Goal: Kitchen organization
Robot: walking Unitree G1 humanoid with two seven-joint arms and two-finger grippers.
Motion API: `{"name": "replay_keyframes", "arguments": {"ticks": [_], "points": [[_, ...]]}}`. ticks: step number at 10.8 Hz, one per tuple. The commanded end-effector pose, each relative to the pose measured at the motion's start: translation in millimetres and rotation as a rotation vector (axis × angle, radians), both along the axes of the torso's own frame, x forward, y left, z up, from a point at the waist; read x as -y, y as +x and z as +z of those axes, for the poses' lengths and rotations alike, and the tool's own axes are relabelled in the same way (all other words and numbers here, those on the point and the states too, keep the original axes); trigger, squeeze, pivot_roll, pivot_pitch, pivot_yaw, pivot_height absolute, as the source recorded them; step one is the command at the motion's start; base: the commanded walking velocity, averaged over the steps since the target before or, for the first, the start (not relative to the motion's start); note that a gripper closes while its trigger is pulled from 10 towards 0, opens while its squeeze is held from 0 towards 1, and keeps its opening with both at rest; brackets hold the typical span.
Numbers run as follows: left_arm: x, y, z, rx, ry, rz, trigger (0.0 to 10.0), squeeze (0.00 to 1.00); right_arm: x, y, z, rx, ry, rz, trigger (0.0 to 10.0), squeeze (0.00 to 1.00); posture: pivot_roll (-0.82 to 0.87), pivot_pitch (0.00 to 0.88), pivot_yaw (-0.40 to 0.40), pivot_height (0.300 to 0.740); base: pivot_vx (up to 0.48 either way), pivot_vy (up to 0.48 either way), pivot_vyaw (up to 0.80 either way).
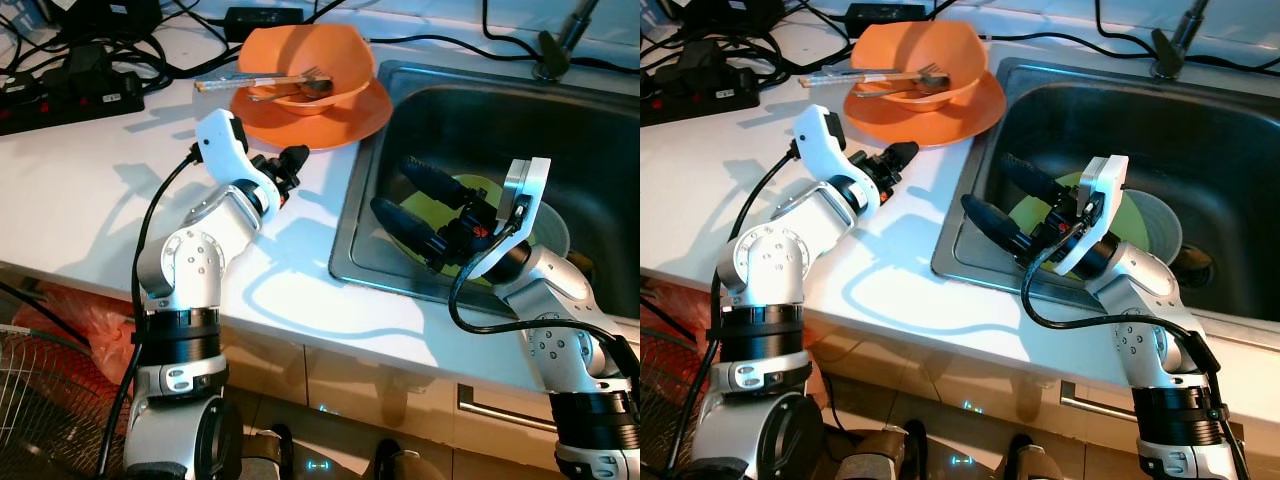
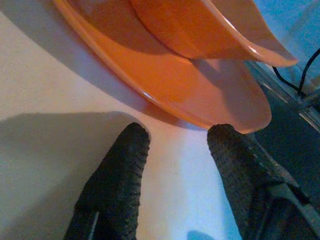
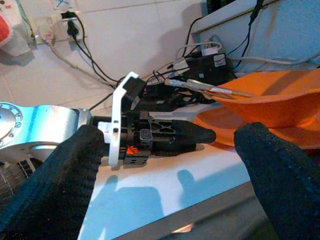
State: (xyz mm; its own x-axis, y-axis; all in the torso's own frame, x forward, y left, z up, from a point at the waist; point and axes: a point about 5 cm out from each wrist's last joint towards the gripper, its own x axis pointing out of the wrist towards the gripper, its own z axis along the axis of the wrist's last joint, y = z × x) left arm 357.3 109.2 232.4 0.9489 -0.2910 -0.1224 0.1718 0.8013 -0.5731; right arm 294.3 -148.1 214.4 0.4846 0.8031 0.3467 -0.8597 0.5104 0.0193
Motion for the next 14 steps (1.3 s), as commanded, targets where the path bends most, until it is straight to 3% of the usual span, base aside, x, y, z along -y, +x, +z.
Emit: {"name": "replay_keyframes", "arguments": {"ticks": [1, 7, 8, 9, 14], "points": [[-8.2, 0.9, -25, -0.127, 0.027, 0.043, 10.0, 1.0, -0.5, -2.0, -1, 0.013, -0.014, 0.004, 10.0, 0.0, 0.11, 0.208, 0.042, 0.74, 0.0, 0.0, 0.0], [-18.0, 7.3, -16, -0.159, -0.053, 0.128, 10.0, 1.0, 1.0, 0.3, 3, 0.02, -0.019, 0.005, 10.0, 0.0, 0.12, 0.236, 0.029, 0.74, 0.0, 0.0, 0.0], [-17.4, 8.8, -9, -0.157, -0.094, 0.152, 10.0, 0.11, 2.2, -0.3, 3, 0.018, -0.023, 0.009, 10.0, 0.0, 0.12, 0.245, 0.019, 0.74, 0.0, 0.0, 0.0], [-10.2, 9.9, -5, -0.155, -0.124, 0.133, 10.0, 0.0, 3.6, -0.4, 4, 0.015, -0.032, 0.014, 10.0, 0.0, 0.11, 0.251, 0.007, 0.74, 0.0, 0.0, 0.0], [2.7, 23.9, -2, -0.159, -0.171, 0.061, 10.0, 0.0, 3.3, -1.2, 7, 0.016, -0.042, 0.027, 10.0, 0.0, 0.1, 0.259, -0.005, 0.74, 0.0, 0.0, 0.0]]}}
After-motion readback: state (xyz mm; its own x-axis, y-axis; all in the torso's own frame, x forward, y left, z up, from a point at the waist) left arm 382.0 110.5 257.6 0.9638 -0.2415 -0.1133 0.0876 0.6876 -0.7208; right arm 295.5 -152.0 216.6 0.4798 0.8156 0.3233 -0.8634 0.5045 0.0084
